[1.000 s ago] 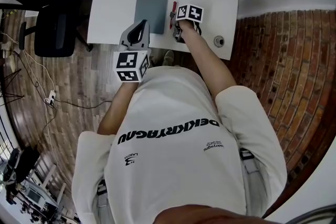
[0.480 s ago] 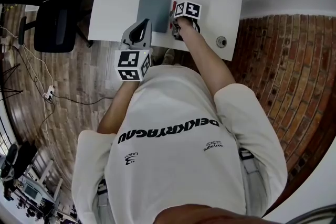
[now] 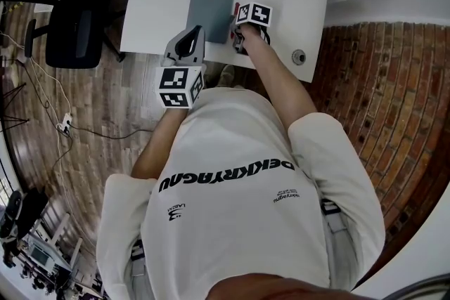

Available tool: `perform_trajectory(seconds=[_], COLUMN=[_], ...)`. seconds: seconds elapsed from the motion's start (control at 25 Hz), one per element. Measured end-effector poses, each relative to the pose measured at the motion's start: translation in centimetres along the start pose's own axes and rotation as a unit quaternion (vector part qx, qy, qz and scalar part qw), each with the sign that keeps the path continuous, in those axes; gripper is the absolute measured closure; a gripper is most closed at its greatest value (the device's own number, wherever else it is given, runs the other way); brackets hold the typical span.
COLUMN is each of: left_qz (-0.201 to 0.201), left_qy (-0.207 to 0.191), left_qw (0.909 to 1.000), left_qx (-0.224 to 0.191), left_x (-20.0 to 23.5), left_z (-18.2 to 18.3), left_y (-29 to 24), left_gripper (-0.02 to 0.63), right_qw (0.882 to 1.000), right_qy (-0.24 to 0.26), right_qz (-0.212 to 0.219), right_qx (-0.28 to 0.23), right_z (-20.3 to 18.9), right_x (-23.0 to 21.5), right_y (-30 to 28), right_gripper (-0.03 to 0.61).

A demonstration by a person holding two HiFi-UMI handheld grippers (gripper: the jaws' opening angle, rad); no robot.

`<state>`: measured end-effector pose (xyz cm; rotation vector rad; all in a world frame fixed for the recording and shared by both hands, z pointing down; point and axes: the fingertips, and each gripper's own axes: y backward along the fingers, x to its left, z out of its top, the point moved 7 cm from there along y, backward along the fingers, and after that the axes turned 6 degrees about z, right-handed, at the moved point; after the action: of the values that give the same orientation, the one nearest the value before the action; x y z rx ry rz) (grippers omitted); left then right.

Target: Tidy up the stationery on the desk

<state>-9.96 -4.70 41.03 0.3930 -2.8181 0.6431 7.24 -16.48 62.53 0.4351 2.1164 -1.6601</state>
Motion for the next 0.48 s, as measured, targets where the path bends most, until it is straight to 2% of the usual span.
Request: perform_trajectory(seconds=[0.24,0.36,0.48], left_qz=[0.0,-0.001,0.0], left_qy=[0.015,0.01,-0.001], left_qw=[0.9998,0.9999,1.0], left_qx=[0.011,0.008,0.006], left_x=[0.6,0.4,-0.1], left_z=[-0.6,-0.6,-0.4], left_y=[0.2,0.3,0.4], left_gripper=[0.615,0.615,0.615], right_qw=[1.0,0.999,0.998], right_qy=[-0.003,-0.002,-0.01], right_qz=[0.002,0.006,0.028], right_qx=[-0.02,-0.037,-0.061], right_z=[0.1,0.3,0.6], right_x=[0.2,0.1,0.0], right_y=[0.7,1.7,3.2], right_gripper=[0.472,0.466,0.463])
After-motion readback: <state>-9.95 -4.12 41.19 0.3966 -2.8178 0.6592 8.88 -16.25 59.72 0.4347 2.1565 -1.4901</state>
